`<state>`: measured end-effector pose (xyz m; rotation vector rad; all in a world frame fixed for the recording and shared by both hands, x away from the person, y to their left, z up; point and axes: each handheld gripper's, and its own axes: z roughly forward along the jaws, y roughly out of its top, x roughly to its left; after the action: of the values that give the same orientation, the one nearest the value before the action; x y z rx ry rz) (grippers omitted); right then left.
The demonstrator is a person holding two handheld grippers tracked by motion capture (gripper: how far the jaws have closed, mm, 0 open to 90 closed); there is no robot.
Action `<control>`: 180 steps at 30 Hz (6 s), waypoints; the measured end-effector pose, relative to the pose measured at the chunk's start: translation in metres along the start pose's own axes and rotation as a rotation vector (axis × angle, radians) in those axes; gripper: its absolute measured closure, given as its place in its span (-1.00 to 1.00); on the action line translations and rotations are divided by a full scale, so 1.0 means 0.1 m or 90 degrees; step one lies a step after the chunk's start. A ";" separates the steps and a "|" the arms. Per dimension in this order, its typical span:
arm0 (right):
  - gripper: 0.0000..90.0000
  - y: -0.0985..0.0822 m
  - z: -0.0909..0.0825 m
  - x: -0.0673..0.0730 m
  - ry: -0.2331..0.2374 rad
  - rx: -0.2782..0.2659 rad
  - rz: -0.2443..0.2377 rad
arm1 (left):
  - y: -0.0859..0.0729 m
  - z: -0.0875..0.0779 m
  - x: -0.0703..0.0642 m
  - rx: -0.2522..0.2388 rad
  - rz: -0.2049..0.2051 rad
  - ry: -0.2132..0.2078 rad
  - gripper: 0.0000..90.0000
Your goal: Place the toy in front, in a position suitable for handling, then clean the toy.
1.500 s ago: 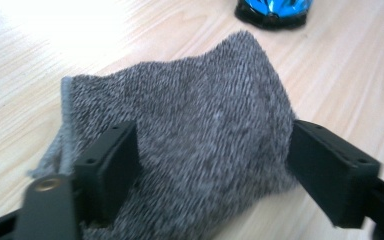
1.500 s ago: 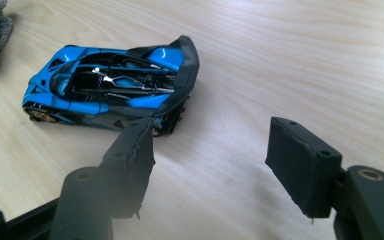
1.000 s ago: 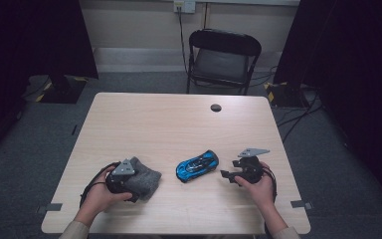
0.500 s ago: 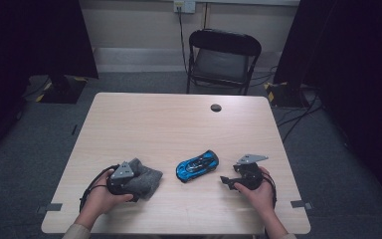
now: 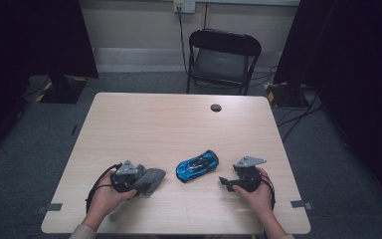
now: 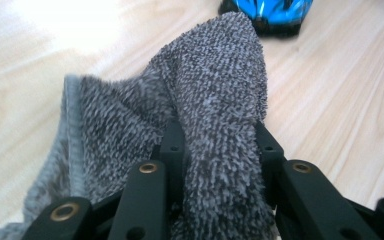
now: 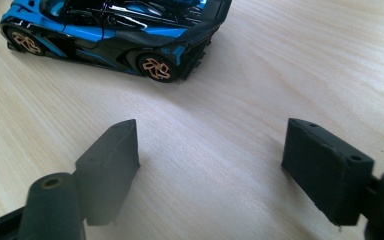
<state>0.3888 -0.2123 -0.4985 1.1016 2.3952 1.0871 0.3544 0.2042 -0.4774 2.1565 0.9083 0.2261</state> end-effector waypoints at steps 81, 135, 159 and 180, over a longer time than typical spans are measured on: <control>0.64 0.58 0.28 -0.03 0.023 -0.014 0.071 | 1.03 0.65 -0.52 -0.069 0.046 -0.074 0.49; 0.63 0.57 0.28 -0.02 0.028 -0.019 0.069 | 1.27 1.20 -0.29 -0.070 -0.018 -0.073 0.47; 0.64 0.56 0.28 0.05 0.005 -0.024 0.071 | 0.88 0.80 -0.23 -0.056 0.020 -0.039 0.48; 0.65 0.57 0.30 0.14 -0.010 -0.027 0.067 | 0.45 0.52 -0.34 -0.042 0.029 -0.035 0.48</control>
<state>0.4257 -0.1621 -0.4760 1.2293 2.3147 1.1524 0.3762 0.1306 -0.4771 2.1130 0.8104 0.2145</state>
